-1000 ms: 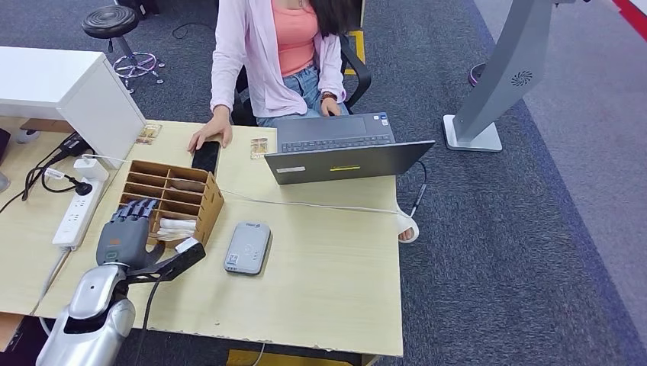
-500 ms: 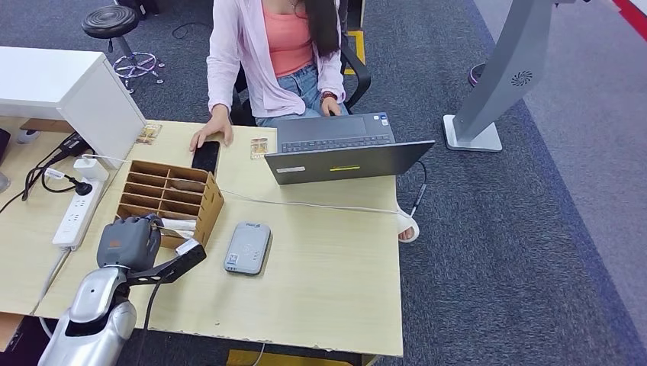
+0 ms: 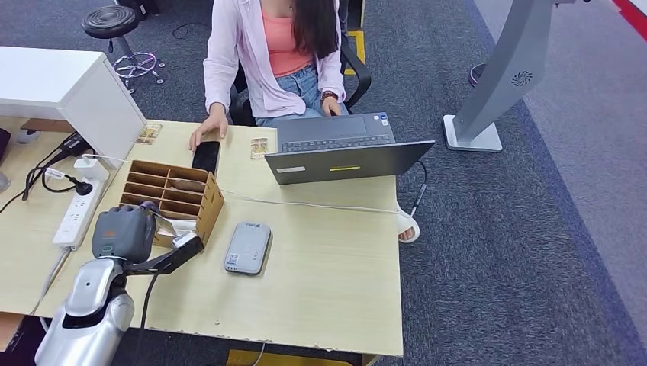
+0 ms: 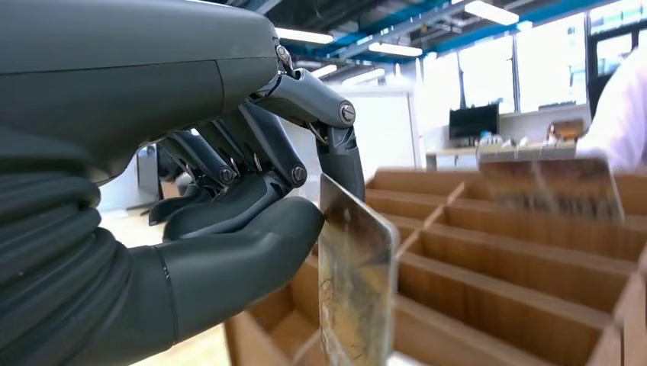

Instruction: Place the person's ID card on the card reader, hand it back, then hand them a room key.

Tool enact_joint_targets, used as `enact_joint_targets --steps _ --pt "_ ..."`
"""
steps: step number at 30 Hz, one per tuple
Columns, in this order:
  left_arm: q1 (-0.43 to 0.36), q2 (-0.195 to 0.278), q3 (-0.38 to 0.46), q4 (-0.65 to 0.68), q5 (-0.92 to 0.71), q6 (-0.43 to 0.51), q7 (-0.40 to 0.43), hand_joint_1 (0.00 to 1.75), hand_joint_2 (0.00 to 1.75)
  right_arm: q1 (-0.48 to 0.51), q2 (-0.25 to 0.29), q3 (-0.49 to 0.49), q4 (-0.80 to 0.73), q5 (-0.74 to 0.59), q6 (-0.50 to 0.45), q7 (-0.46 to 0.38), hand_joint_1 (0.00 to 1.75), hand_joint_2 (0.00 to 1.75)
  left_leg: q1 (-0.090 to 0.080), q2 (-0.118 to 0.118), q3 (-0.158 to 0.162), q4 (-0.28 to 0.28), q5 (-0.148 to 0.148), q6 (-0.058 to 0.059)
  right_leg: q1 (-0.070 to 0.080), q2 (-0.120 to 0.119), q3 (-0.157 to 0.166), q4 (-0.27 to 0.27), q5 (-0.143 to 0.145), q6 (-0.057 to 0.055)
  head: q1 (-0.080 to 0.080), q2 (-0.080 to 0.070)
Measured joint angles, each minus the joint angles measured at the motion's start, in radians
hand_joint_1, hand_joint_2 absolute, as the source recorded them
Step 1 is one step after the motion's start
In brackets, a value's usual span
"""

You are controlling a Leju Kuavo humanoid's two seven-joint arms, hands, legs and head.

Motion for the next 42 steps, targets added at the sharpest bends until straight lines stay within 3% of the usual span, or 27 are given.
enact_joint_targets --steps 5,9,18,25,38,42 --pt "-0.099 0.010 0.000 0.000 0.003 -0.011 0.000 1.75 1.75 -0.001 0.000 0.000 0.000 0.003 0.001 -0.008 0.00 1.75 0.000 0.000 0.000 0.000 0.000 0.000 0.000 0.000 0.000 0.000 0.000 0.000 0.000 0.000" --pt "-0.148 0.016 0.000 0.000 0.008 -0.010 -0.002 1.75 1.75 -0.001 0.000 0.000 0.000 0.001 0.001 -0.020 0.00 0.00 0.000 0.000 0.000 0.000 0.000 0.000 0.000 0.000 0.000 0.000 0.000 0.000 0.000 0.000" --pt "-0.313 0.020 0.000 0.016 -0.008 0.001 0.003 1.75 1.75 -0.008 -0.002 0.000 0.000 0.009 0.009 -0.037 0.00 0.00 0.000 0.000 0.000 0.000 0.001 0.000 0.000 0.000 0.000 0.000 0.001 0.000 0.000 0.000" --pt "-0.477 0.014 0.000 0.178 -0.097 0.048 0.038 1.75 1.75 -0.011 -0.002 0.002 0.000 0.030 0.028 -0.036 0.00 0.00 0.000 0.001 0.000 0.000 0.001 0.000 0.000 0.000 0.000 0.001 0.001 0.000 0.000 0.000" --pt "-0.543 0.006 0.000 0.318 -0.115 0.088 0.047 1.75 1.75 -0.011 -0.002 0.003 0.000 0.034 0.029 -0.033 0.00 0.00 0.000 0.000 0.000 0.000 0.001 0.000 0.000 0.000 0.000 0.001 0.001 0.000 0.000 0.000" --pt "-0.542 0.012 0.000 0.365 -0.090 0.123 0.046 0.00 1.75 -0.011 -0.002 0.003 0.000 0.035 0.030 -0.029 0.00 0.00 0.000 0.000 0.000 0.000 0.001 0.000 0.000 0.000 0.000 0.001 0.001 0.000 0.000 0.000"
